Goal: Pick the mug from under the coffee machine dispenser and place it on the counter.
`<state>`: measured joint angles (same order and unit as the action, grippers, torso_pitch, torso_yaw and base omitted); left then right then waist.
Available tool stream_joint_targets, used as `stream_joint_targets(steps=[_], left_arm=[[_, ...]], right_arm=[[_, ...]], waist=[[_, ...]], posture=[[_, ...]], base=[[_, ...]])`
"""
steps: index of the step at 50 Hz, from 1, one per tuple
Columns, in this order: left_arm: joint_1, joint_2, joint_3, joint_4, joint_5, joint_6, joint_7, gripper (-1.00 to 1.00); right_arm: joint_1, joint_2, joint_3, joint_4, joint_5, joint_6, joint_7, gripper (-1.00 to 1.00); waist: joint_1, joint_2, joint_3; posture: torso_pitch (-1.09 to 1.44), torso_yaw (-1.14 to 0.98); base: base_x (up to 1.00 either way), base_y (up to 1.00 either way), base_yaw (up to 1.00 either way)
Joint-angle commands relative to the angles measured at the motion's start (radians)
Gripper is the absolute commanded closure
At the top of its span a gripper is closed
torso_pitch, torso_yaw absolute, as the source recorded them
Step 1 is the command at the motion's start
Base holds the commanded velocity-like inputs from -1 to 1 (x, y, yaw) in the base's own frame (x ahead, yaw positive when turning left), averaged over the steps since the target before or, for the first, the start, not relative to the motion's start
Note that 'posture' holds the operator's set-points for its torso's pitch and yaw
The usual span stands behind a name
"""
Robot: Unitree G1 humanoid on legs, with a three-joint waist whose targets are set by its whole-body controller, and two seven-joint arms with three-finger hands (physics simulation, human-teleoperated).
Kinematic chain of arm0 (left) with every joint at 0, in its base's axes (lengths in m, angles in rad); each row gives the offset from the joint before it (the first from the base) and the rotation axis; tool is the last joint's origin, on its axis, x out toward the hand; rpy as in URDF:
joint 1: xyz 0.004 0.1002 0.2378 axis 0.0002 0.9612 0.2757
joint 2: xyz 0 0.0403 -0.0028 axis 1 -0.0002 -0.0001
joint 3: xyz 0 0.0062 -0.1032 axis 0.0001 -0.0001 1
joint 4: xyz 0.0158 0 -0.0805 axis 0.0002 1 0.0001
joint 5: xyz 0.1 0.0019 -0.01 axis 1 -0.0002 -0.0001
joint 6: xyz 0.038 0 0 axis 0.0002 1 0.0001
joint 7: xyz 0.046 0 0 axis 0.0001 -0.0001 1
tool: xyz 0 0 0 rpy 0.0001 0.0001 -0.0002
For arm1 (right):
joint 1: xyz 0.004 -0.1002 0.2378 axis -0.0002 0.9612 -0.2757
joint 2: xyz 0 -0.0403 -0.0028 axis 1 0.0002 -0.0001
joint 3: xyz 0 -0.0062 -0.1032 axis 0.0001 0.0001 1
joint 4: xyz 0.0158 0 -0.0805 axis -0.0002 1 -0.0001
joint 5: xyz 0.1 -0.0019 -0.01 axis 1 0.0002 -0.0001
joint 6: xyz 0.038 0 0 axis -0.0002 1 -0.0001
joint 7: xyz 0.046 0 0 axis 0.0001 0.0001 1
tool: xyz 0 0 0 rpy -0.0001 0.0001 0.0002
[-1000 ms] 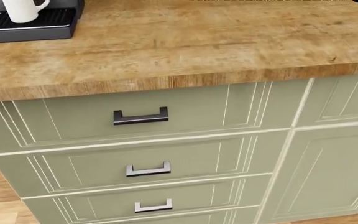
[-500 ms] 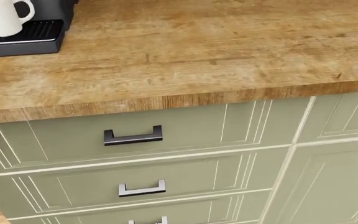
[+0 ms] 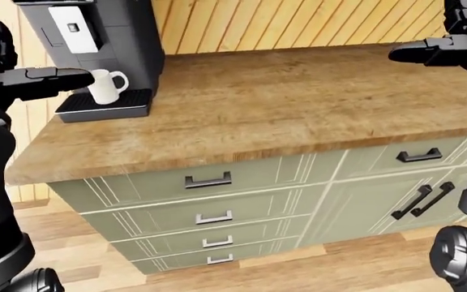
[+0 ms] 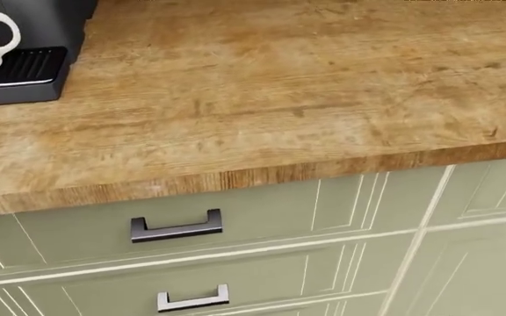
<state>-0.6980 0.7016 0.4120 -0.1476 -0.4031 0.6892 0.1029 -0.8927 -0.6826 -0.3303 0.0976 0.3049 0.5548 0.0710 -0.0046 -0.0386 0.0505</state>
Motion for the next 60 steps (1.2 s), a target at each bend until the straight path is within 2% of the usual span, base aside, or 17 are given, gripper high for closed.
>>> stream_joint_targets(steps=[1,8,12,13,15,23,26,27,29,31,35,37,44,46,49,50,60], left_arm=[[-0.036,0.030,0.021,-0.020,0.001,-0.023,0.002,-1.00],[-0.034,0.032,0.023,-0.019,-0.001,-0.025,0.001,-1.00],[-0.034,0.033,0.022,-0.016,0.000,-0.028,0.000,-1.00],[-0.034,0.032,0.022,-0.016,-0.001,-0.028,0.000,-1.00],[-0.035,0.032,0.022,-0.016,-0.001,-0.028,0.000,-1.00],[-0.037,0.033,0.021,-0.020,-0.002,-0.022,0.001,-1.00],[-0.041,0.036,0.022,-0.019,-0.004,-0.020,0.002,-1.00],[-0.039,0.033,0.020,-0.020,-0.004,-0.022,0.003,-1.00],[-0.040,0.033,0.019,-0.019,-0.003,-0.021,0.003,-1.00],[-0.042,0.034,0.018,-0.019,-0.003,-0.020,0.003,-1.00],[-0.040,0.034,0.019,-0.022,-0.003,-0.019,0.003,-1.00],[-0.043,0.036,0.019,-0.020,-0.003,-0.018,0.002,-1.00],[-0.042,0.037,0.021,-0.021,-0.004,-0.018,0.002,-1.00],[-0.043,0.038,0.021,-0.021,-0.004,-0.018,0.002,-1.00],[-0.046,0.044,0.023,-0.017,-0.004,-0.018,0.001,-1.00],[-0.043,0.042,0.023,-0.017,-0.004,-0.020,0.001,-1.00],[-0.042,0.044,0.023,-0.019,-0.007,-0.019,0.003,-1.00]], right_arm=[[-0.032,-0.011,-0.001,-0.024,0.003,-0.017,-0.001,-1.00],[-0.033,-0.011,0.000,-0.024,0.004,-0.016,-0.002,-1.00],[-0.035,-0.012,-0.001,-0.021,0.005,-0.018,-0.001,-1.00],[-0.035,-0.012,-0.001,-0.021,0.005,-0.017,-0.002,-1.00],[-0.037,-0.013,0.000,-0.022,0.006,-0.016,-0.001,-1.00],[-0.048,-0.015,0.002,-0.015,0.006,-0.015,-0.002,-1.00],[-0.052,-0.016,0.003,-0.014,0.007,-0.013,-0.002,-1.00],[-0.051,-0.016,0.003,-0.014,0.006,-0.014,-0.002,-1.00],[-0.051,-0.016,0.002,-0.014,0.007,-0.013,-0.002,-1.00],[-0.048,-0.017,0.000,-0.015,0.008,-0.014,-0.003,-1.00],[-0.040,-0.016,-0.001,-0.020,0.009,-0.015,-0.004,-1.00],[-0.043,-0.017,-0.001,-0.019,0.010,-0.015,-0.004,-1.00],[-0.042,-0.017,0.000,-0.015,0.004,-0.024,-0.007,-1.00],[-0.047,-0.019,0.003,-0.005,-0.005,-0.037,-0.010,-1.00],[-0.043,-0.008,0.018,-0.002,-0.054,-0.067,-0.024,-1.00],[-0.048,-0.002,0.021,-0.002,-0.063,-0.065,-0.032,-1.00],[-0.053,-0.010,0.025,0.001,-0.121,-0.128,-0.020,-1.00]], waist=[[0.009,-0.015,-0.026],[0.000,0.042,-0.014],[-0.013,0.132,-0.034],[-0.020,0.134,-0.046],[-0.009,0.127,-0.022],[0.010,0.035,-0.018],[0.023,-0.015,-0.037],[0.009,0.005,-0.025],[0.008,-0.006,-0.023],[0.005,0.013,-0.028],[-0.004,0.070,-0.011],[-0.010,0.129,-0.029],[0.008,0.079,-0.022],[0.015,0.058,0.008],[0.030,-0.014,-0.004],[0.030,0.017,0.006],[0.033,0.064,-0.031]], posture=[[0.00,0.00],[0.00,0.00],[0.00,0.00],[0.00,0.00],[0.00,0.00],[0.00,0.00],[0.00,0.00],[0.00,0.00],[0.00,0.00],[0.00,0.00],[0.00,0.00],[0.00,0.00],[0.00,0.00],[0.00,0.00],[0.00,0.00],[0.00,0.00],[0.00,0.00]], base=[[0.17,0.10,0.00],[0.18,0.10,0.00],[0.18,0.10,0.00],[0.17,0.09,0.00],[0.18,0.10,0.00],[0.18,0.10,0.00],[0.18,0.10,0.00],[0.18,0.07,0.00],[0.18,0.06,0.00],[0.18,0.00,0.00],[0.18,0.00,0.00],[0.18,0.00,0.00],[0.18,0.00,0.00],[0.01,0.00,0.00],[0.00,0.00,0.00],[0.00,0.00,0.00],[0.00,0.00,0.17]])
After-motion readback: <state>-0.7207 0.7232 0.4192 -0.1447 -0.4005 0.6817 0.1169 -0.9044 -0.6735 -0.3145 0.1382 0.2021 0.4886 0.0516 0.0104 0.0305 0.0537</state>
